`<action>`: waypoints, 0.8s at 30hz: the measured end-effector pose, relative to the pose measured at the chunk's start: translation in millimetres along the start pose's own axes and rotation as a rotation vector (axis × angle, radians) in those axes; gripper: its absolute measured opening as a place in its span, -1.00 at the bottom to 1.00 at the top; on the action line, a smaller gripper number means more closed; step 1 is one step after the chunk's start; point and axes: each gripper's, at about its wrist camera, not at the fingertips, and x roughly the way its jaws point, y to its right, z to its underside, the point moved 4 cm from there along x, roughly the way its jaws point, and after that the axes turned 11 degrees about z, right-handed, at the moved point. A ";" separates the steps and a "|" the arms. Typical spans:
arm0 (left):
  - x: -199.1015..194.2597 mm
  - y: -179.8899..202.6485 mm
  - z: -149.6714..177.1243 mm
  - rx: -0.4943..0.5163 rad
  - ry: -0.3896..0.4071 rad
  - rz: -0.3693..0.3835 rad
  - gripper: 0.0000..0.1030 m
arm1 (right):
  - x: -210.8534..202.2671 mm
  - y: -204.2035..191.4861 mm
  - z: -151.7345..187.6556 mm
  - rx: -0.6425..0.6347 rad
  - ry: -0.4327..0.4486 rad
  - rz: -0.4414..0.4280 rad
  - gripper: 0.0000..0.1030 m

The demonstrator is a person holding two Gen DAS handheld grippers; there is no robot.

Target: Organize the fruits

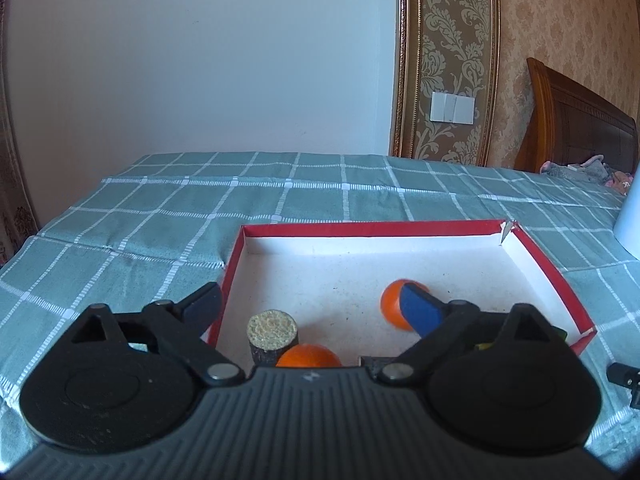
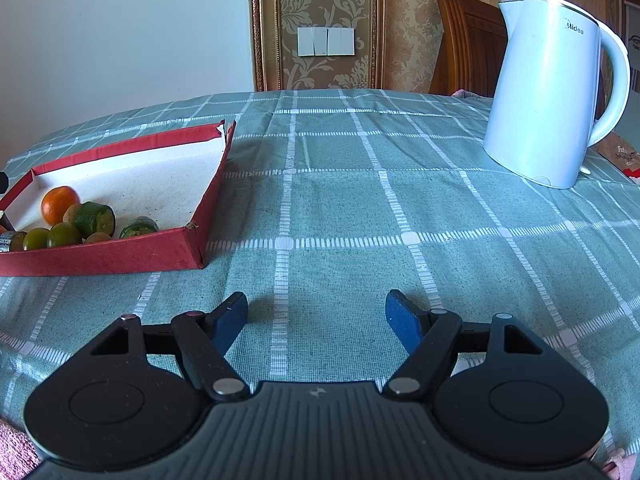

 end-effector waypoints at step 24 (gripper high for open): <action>-50.4 5.6 53.7 -0.058 -0.058 0.019 1.00 | -4.6 -6.3 1.0 -0.055 0.020 0.036 0.64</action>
